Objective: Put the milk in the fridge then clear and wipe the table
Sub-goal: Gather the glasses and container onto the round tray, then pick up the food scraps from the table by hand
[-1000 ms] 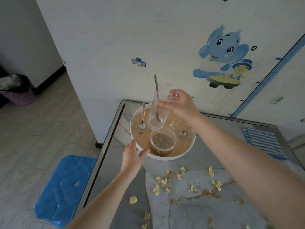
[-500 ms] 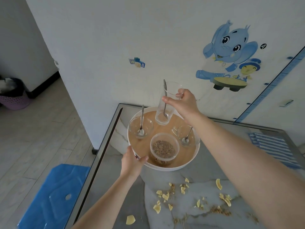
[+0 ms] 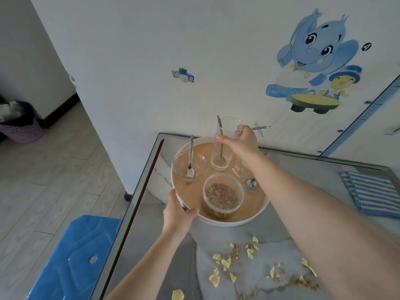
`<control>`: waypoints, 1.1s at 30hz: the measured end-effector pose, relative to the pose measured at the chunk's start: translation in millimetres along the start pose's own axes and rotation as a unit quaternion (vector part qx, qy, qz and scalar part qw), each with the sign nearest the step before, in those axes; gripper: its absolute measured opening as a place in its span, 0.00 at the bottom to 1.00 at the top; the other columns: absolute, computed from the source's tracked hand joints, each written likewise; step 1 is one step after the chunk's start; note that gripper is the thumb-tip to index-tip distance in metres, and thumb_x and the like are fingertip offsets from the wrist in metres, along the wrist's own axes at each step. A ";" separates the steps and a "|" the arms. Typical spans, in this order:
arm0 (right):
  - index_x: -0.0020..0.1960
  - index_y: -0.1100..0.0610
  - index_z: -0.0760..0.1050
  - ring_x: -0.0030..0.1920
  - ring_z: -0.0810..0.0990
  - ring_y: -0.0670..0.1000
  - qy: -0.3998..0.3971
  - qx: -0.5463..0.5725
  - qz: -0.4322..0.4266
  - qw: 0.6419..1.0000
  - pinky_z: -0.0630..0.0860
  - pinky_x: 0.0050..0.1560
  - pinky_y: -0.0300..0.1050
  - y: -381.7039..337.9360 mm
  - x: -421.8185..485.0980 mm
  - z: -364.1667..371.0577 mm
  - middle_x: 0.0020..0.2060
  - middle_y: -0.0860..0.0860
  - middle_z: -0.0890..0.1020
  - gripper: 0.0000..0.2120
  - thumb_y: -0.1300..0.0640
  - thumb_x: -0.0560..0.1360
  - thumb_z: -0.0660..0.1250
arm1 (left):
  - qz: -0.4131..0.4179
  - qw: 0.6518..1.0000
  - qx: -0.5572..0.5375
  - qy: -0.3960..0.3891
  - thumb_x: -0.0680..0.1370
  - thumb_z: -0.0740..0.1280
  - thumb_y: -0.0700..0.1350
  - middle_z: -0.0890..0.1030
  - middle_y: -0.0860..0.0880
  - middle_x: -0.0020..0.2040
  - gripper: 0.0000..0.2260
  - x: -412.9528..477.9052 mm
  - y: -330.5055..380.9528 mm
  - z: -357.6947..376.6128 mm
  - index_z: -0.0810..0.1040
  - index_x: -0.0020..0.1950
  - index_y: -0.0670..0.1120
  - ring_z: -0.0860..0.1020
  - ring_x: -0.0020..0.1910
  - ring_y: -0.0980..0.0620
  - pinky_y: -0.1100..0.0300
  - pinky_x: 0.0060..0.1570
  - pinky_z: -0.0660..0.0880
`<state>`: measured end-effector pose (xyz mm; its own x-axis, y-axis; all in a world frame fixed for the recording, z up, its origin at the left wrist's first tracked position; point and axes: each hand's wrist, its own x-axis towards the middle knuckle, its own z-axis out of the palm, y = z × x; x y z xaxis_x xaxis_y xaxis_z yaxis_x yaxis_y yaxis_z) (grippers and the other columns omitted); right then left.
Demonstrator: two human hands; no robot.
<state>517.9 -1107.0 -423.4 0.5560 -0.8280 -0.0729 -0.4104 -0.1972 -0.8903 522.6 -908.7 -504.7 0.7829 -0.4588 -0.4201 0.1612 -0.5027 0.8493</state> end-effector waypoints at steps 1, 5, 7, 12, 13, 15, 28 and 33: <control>0.68 0.61 0.61 0.63 0.69 0.52 -0.002 -0.003 0.003 1.000 0.65 0.56 0.40 1.4 0.8 1.1 0.63 0.55 0.70 0.35 0.52 0.68 0.74 | 0.001 1.000 0.001 -0.001 0.72 0.70 0.38 0.78 0.45 0.49 0.30 -0.1 -0.8 0.0 0.59 0.68 0.49 0.79 0.48 0.48 0.60 0.42 0.73; 0.68 0.61 0.61 0.63 0.69 0.52 -0.004 -0.011 0.008 1.000 0.65 0.56 0.40 4.3 4.5 4.3 0.63 0.55 0.70 0.35 0.52 0.68 0.74 | 0.005 1.000 0.004 0.000 0.72 0.70 0.39 0.79 0.44 0.51 0.31 1.0 -0.9 -0.2 0.58 0.69 0.49 0.78 0.48 0.47 0.60 0.42 0.74; 0.68 0.61 0.61 0.63 0.69 0.52 -0.002 -0.012 0.007 1.000 0.65 0.56 0.40 3.8 7.8 4.8 0.63 0.54 0.70 0.35 0.52 0.68 0.73 | 0.004 1.000 0.004 -0.001 0.72 0.70 0.39 0.79 0.44 0.50 0.31 2.5 -0.8 -0.2 0.58 0.69 0.49 0.79 0.48 0.48 0.61 0.41 0.73; 0.68 0.60 0.61 0.65 0.68 0.52 -0.014 -0.015 0.022 1.000 0.64 0.56 0.40 4.3 13.5 4.8 0.65 0.54 0.68 0.35 0.52 0.68 0.73 | 0.004 1.000 0.009 -0.002 0.72 0.70 0.39 0.79 0.45 0.48 0.30 3.0 -1.5 -0.8 0.58 0.69 0.49 0.79 0.46 0.48 0.64 0.36 0.71; 0.68 0.60 0.60 0.66 0.67 0.52 -0.017 -0.016 0.026 0.999 0.64 0.57 0.41 4.0 14.0 4.7 0.65 0.54 0.68 0.35 0.52 0.68 0.73 | 0.004 1.000 0.010 -0.002 0.72 0.70 0.39 0.79 0.45 0.48 0.30 3.1 -1.2 -0.5 0.58 0.69 0.49 0.79 0.47 0.48 0.62 0.40 0.73; 0.70 0.60 0.58 0.67 0.66 0.53 -0.030 -0.021 0.039 0.999 0.65 0.59 0.43 2.2 15.2 3.8 0.67 0.54 0.67 0.37 0.51 0.68 0.73 | 0.002 1.000 0.008 0.001 0.72 0.70 0.39 0.79 0.45 0.49 0.31 3.4 -1.8 -0.5 0.58 0.69 0.49 0.79 0.47 0.48 0.58 0.44 0.73; 0.63 0.59 0.70 0.54 0.76 0.50 0.040 0.045 0.014 0.998 0.72 0.58 0.45 -10.7 -34.1 -30.3 0.57 0.53 0.77 0.22 0.56 0.71 0.68 | -0.008 0.999 0.042 0.027 0.75 0.67 0.44 0.76 0.44 0.57 0.20 -8.0 11.8 -5.5 0.64 0.63 0.40 0.75 0.57 0.43 0.56 0.47 0.71; 0.51 0.57 0.78 0.46 0.78 0.47 0.050 0.017 -0.026 0.998 0.75 0.51 0.44 9.3 -91.5 -44.4 0.45 0.51 0.81 0.09 0.56 0.73 0.65 | 0.024 0.998 0.062 0.003 0.79 0.58 0.50 0.80 0.43 0.56 0.18 -28.6 9.8 -17.9 0.70 0.64 0.41 0.79 0.53 0.46 0.49 0.57 0.75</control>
<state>431.2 -1056.4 -405.0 0.5002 -0.8657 0.0177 -0.3568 -0.2247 -0.9068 512.5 -887.4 -478.6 0.7919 -0.4805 -0.3769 0.0472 -0.5672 0.8222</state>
